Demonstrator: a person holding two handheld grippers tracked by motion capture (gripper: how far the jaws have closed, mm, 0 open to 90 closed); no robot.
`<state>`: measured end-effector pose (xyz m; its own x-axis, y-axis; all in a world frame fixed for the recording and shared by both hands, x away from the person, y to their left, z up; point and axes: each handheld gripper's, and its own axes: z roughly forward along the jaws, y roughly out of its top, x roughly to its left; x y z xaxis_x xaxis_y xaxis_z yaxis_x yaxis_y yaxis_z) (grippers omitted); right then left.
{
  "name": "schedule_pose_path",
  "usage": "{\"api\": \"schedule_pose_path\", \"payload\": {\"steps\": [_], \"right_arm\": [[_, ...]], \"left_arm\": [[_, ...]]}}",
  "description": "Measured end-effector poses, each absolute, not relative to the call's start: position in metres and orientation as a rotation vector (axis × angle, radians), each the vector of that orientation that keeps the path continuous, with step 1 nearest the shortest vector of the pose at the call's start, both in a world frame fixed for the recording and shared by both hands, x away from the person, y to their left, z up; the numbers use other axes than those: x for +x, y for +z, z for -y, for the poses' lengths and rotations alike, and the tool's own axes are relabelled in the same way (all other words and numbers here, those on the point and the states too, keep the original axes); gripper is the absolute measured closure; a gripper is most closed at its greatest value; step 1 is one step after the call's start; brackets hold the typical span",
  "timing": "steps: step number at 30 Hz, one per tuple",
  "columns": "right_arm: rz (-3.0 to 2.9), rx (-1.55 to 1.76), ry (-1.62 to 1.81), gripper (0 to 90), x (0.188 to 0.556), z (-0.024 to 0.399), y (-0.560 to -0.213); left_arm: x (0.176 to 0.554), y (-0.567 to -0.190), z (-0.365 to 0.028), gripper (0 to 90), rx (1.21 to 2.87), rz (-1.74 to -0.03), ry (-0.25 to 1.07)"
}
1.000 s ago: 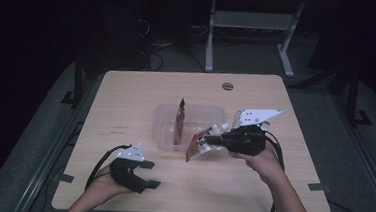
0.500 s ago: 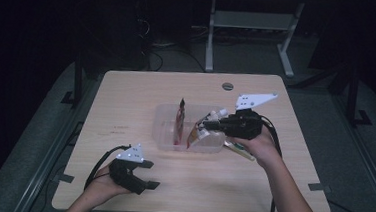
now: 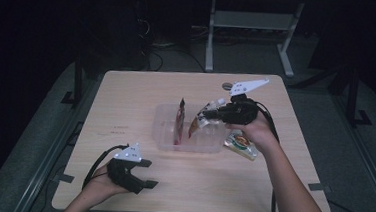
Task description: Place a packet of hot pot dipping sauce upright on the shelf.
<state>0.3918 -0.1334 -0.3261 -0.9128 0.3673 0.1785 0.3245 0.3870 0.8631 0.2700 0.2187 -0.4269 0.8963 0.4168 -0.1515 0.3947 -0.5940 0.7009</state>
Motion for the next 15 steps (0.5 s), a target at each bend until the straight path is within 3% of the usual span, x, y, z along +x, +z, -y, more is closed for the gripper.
{"api": "schedule_pose_path", "payload": {"steps": [15], "right_arm": [[-2.605,0.664,1.523,89.6,0.405,0.130,-0.339]], "left_arm": [[0.270,-0.428,-0.217,24.2,2.272,-0.575,0.034]]}}
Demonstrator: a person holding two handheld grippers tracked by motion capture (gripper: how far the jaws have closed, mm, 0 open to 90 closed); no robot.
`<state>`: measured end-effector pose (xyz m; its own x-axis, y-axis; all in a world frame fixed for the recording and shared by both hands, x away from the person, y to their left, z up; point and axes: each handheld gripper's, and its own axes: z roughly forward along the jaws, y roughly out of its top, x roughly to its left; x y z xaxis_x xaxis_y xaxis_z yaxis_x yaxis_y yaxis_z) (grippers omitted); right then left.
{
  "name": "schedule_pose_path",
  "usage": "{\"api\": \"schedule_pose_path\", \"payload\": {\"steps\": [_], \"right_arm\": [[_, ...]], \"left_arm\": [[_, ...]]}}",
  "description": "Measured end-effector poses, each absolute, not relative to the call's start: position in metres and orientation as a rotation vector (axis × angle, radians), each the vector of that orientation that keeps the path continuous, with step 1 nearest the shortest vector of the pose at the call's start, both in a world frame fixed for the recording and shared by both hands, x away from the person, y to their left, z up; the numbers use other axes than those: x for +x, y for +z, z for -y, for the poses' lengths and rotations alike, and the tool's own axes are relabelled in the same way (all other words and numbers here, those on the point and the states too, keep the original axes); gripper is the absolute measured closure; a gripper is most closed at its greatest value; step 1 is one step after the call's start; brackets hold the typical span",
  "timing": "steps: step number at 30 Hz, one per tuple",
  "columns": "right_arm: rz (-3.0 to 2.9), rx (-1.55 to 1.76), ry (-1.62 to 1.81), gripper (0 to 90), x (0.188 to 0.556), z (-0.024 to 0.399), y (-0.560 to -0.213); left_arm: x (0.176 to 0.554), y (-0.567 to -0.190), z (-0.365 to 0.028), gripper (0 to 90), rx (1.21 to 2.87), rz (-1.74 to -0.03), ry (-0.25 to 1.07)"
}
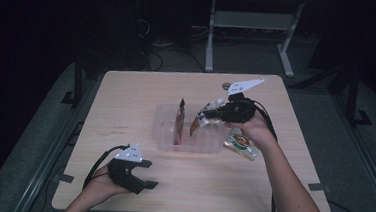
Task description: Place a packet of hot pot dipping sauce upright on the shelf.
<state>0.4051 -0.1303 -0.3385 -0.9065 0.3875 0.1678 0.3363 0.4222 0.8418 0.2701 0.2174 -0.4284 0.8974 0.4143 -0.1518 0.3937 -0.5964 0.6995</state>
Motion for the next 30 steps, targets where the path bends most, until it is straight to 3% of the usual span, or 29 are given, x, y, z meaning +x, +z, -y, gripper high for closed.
{"api": "schedule_pose_path", "payload": {"steps": [30], "right_arm": [[-2.670,0.665,1.433,89.5,0.412,0.110,-0.355]], "left_arm": [[0.272,-0.429,-0.221,24.2,2.283,-0.573,0.026]]}}
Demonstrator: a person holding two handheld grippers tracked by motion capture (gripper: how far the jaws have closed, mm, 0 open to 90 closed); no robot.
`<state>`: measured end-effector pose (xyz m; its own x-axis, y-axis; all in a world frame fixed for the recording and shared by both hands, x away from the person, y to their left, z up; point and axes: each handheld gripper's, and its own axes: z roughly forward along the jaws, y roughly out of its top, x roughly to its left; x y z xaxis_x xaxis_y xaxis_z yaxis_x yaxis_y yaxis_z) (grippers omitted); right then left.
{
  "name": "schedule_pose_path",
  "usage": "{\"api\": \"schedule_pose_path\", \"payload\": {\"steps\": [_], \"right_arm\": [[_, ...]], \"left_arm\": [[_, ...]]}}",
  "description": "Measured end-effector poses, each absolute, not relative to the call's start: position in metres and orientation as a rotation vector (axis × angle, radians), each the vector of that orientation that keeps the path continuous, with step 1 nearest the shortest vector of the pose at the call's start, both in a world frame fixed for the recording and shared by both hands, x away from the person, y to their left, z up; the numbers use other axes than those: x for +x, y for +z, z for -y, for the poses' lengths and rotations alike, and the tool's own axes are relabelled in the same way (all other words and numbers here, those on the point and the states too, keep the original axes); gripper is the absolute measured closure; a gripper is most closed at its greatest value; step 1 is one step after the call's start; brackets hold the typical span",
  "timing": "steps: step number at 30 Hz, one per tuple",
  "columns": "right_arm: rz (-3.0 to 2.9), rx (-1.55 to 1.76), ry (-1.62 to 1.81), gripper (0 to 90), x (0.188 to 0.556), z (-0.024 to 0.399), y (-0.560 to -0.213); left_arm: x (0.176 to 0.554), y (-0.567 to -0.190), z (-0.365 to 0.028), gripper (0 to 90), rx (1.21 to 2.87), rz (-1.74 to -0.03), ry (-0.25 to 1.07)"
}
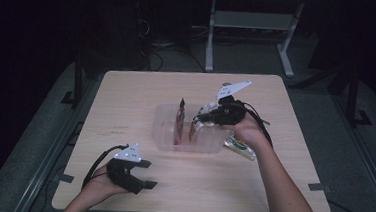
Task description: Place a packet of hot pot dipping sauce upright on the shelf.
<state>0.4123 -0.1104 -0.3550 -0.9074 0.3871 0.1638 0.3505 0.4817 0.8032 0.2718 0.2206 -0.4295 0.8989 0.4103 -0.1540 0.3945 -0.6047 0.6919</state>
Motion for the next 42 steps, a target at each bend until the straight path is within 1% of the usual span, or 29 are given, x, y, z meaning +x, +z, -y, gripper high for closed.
{"api": "schedule_pose_path", "payload": {"steps": [22,25,27,34,42], "right_arm": [[-2.707,0.737,1.382,89.0,0.427,0.095,-0.378],[-2.709,0.755,1.377,88.2,0.428,0.094,-0.381],[-2.701,0.769,1.391,86.1,0.428,0.094,-0.381],[-2.667,0.789,1.420,66.6,0.423,0.100,-0.374],[-2.651,0.831,1.472,36.9,0.411,0.112,-0.369]], "left_arm": [[0.272,-0.431,-0.221,24.2,2.298,-0.576,0.019],[0.272,-0.431,-0.220,24.2,2.299,-0.577,0.011],[0.272,-0.432,-0.220,24.2,2.301,-0.575,0.010],[0.272,-0.432,-0.220,24.2,2.301,-0.578,0.007],[0.274,-0.432,-0.221,24.2,2.300,-0.584,0.005]]}}
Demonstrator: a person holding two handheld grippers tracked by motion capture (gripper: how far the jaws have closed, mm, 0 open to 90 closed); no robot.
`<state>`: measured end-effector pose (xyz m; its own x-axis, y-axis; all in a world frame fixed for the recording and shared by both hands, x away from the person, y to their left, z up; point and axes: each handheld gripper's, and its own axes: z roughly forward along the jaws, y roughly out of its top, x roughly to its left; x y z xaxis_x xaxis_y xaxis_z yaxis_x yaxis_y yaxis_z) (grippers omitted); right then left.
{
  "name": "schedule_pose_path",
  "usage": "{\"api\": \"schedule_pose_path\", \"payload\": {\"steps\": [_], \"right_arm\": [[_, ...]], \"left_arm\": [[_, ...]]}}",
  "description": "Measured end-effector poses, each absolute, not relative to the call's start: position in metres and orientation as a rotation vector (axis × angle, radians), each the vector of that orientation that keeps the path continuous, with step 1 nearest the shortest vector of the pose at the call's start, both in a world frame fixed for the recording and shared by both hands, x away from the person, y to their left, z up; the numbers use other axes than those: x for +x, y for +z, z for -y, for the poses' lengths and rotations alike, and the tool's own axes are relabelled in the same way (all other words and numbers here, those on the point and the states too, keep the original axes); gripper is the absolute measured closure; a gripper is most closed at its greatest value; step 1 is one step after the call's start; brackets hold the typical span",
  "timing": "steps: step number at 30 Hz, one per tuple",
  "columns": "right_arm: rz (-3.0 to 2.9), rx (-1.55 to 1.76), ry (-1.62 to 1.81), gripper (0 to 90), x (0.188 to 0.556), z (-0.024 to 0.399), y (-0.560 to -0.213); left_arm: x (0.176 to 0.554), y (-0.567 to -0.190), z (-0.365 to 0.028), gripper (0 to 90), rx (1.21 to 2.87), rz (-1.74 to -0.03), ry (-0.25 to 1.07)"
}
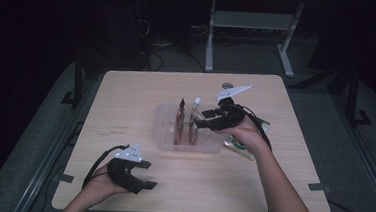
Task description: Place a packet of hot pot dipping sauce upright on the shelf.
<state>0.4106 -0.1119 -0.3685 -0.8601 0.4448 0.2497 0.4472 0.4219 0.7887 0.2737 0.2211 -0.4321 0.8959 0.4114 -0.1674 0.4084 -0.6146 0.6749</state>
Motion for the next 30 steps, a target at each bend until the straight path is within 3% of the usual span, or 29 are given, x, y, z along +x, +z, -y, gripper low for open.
{"api": "schedule_pose_path", "payload": {"steps": [4,7,30], "right_arm": [[2.650,-0.849,-1.469,24.5,0.404,0.118,-0.365],[2.670,-0.841,-1.488,21.7,0.396,0.123,-0.361],[2.737,-0.827,-1.494,22.1,0.317,0.167,-0.377]], "left_arm": [[0.274,-0.432,-0.221,24.2,2.293,-0.587,0.009],[0.274,-0.432,-0.222,24.2,2.299,-0.584,0.012],[0.274,-0.431,-0.225,24.2,2.284,-0.594,0.029]]}}
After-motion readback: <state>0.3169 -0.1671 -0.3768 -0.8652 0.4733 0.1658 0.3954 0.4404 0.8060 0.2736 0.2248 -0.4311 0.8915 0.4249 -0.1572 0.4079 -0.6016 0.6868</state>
